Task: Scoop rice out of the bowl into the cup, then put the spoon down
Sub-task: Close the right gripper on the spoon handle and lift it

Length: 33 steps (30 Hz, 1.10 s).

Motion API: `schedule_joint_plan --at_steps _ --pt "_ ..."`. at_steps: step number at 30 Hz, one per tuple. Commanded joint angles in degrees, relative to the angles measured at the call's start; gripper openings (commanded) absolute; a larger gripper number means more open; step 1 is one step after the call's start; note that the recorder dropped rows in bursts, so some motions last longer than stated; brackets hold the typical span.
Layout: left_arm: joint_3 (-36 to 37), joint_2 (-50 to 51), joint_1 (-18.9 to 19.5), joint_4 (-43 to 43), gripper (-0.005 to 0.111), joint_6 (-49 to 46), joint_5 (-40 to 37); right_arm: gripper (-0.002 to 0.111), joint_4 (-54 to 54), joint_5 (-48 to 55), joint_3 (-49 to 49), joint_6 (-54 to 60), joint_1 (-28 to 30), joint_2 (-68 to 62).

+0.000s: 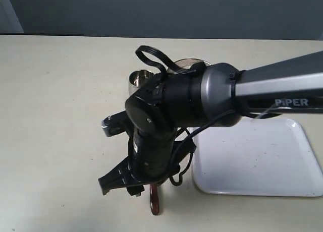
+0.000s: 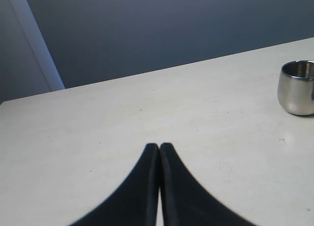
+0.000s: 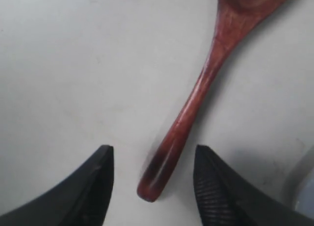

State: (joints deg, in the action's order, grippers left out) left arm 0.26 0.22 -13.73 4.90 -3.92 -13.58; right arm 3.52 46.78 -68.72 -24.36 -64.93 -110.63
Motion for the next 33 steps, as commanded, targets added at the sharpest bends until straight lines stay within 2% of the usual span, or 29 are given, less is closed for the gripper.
schedule_joint_plan --at_steps 1,21,24,25,28,33 --pt "-0.3 -0.2 -0.1 0.0 0.0 0.2 -0.1 0.048 1.7 -0.3 -0.2 -0.4 -0.3 -0.8" --pt "-0.3 -0.2 -0.1 0.0 0.0 0.2 -0.1 0.048 -1.7 -0.8 -0.2 -1.4 -0.3 -3.5" --pt "-0.3 -0.2 -0.1 0.0 0.0 0.2 -0.1 0.038 -1.7 -0.9 -0.2 -1.4 -0.3 -4.0" --pt "-0.3 -0.2 -0.1 0.0 0.0 0.2 -0.1 0.031 -1.7 -0.9 -0.2 -1.4 -0.3 -4.1" --pt "-0.3 -0.2 -0.1 0.0 0.0 0.2 -0.1 0.001 -1.6 -0.9 -0.2 -1.4 -0.3 -4.1" --pt "-0.3 -0.2 -0.1 0.0 0.0 0.2 -0.1 -0.001 -2.0 -0.7 -0.2 -0.5 -0.3 -4.1"
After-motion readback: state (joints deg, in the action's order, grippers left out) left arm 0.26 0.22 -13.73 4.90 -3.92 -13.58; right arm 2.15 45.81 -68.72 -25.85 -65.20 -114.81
